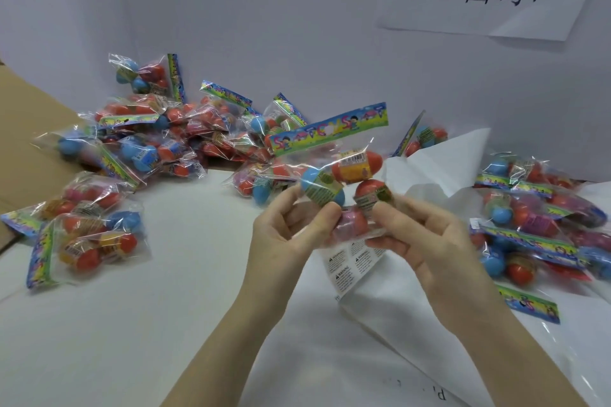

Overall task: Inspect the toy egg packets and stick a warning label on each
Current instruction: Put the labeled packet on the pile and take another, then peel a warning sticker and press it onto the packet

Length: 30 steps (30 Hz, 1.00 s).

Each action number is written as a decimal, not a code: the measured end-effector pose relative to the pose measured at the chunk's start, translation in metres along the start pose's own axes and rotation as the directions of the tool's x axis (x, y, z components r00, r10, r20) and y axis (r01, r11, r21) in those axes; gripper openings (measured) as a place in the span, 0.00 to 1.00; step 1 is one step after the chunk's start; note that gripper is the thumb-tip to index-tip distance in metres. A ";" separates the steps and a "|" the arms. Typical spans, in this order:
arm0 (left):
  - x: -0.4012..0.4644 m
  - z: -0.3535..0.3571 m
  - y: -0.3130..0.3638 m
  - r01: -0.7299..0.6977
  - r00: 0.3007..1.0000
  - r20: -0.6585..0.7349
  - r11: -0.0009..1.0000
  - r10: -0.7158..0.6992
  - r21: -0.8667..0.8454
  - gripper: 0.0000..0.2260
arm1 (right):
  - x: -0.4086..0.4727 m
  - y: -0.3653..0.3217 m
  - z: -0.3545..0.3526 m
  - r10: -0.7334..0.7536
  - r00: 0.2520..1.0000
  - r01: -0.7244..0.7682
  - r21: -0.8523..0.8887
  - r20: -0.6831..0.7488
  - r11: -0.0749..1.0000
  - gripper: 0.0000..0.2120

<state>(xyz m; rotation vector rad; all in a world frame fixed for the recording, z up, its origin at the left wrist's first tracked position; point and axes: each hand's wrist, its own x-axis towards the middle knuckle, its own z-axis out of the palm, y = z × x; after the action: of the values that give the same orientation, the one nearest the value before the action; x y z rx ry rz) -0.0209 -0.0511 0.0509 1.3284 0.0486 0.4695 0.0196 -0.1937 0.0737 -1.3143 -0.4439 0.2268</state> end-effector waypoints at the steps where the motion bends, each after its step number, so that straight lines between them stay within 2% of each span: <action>1: 0.000 0.002 -0.001 -0.020 0.997 -0.073 0.995 0.028 0.101 0.24 | -0.002 0.003 0.002 -0.087 0.994 0.084 -0.041 -0.063 0.996 0.09; 2: -0.001 0.003 -0.002 -0.033 0.988 -0.145 0.983 0.060 0.181 0.26 | -0.003 0.006 0.003 -0.194 0.969 0.176 -0.127 -0.150 0.976 0.08; 3: -0.001 0.004 -0.002 -0.037 0.978 -0.193 0.976 0.079 0.213 0.24 | -0.004 0.008 0.004 -0.334 0.913 0.263 -0.288 -0.234 0.921 0.08; 4: -0.001 0.003 -0.002 -0.033 0.977 -0.198 0.979 0.073 0.200 0.20 | -0.004 0.010 0.003 -0.497 0.826 0.323 -0.500 -0.264 0.803 0.10; 6: 0.000 0.003 0.002 0.061 0.996 -0.069 0.996 -0.057 0.059 0.13 | -0.005 0.016 0.002 -0.747 0.657 0.367 -0.819 -0.107 0.441 0.11; 8: -0.001 0.004 0.004 0.167 0.979 0.124 0.984 -0.159 -0.055 0.15 | -0.005 0.024 0.003 -0.803 0.583 0.386 -0.911 0.122 0.142 0.13; 9: -0.002 0.004 0.004 0.193 0.968 0.178 0.978 -0.177 -0.078 0.16 | -0.006 0.028 0.005 -0.791 0.574 0.414 -0.908 0.210 0.059 0.13; 11: -0.002 0.003 0.004 0.206 0.964 0.191 0.973 -0.184 -0.103 0.12 | -0.006 0.033 0.009 -0.732 0.582 0.522 -0.853 0.355 0.002 0.16; 13: -0.001 0.000 0.004 0.190 0.976 0.136 0.972 -0.171 -0.142 0.06 | -0.007 0.032 0.010 -0.674 0.606 0.628 -0.775 0.423 0.078 0.19; 14: 0.000 -0.002 0.003 0.189 0.980 0.100 0.966 -0.174 -0.177 0.08 | -0.007 0.031 0.009 -0.667 0.627 0.648 -0.745 0.404 0.157 0.19; 16: 0.002 -0.006 0.004 0.203 0.979 0.040 0.941 -0.200 -0.270 0.13 | -0.006 0.026 0.004 -0.695 0.663 0.618 -0.726 0.276 0.302 0.15; 19: 0.004 -0.008 0.009 0.218 0.971 -0.010 0.903 -0.239 -0.371 0.08 | 0.002 0.019 -0.007 -0.675 0.732 0.435 -0.698 -0.094 0.569 0.06; 20: 0.005 -0.010 0.010 0.222 0.967 -0.029 0.894 -0.253 -0.389 0.05 | 0.006 0.018 -0.012 -0.612 0.764 0.355 -0.660 -0.203 0.662 0.05; 22: 0.007 -0.012 0.012 0.240 0.952 -0.070 0.867 -0.299 -0.437 0.03 | 0.014 0.020 -0.023 -0.422 0.859 0.178 -0.603 -0.290 0.777 0.07; 24: 0.009 -0.018 0.011 0.276 0.934 -0.056 0.812 -0.353 -0.515 0.02 | 0.020 0.029 -0.032 -0.203 0.940 0.001 -0.591 -0.275 0.807 0.10; 26: 0.010 -0.022 0.012 0.327 0.929 0.020 0.792 -0.371 -0.515 0.05 | 0.023 0.039 -0.034 -0.045 0.970 -0.108 -0.585 -0.241 0.804 0.13; 30: 0.009 -0.025 0.011 0.397 0.916 0.086 0.861 -0.391 -0.318 0.10 | 0.024 0.051 -0.033 0.019 0.979 -0.131 -0.554 -0.203 0.822 0.17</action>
<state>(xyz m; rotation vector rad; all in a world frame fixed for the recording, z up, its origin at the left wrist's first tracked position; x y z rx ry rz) -0.0236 -0.0225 0.0573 0.9564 0.2147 0.1054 0.0603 -0.2004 0.0228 -1.9259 -0.3029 0.0278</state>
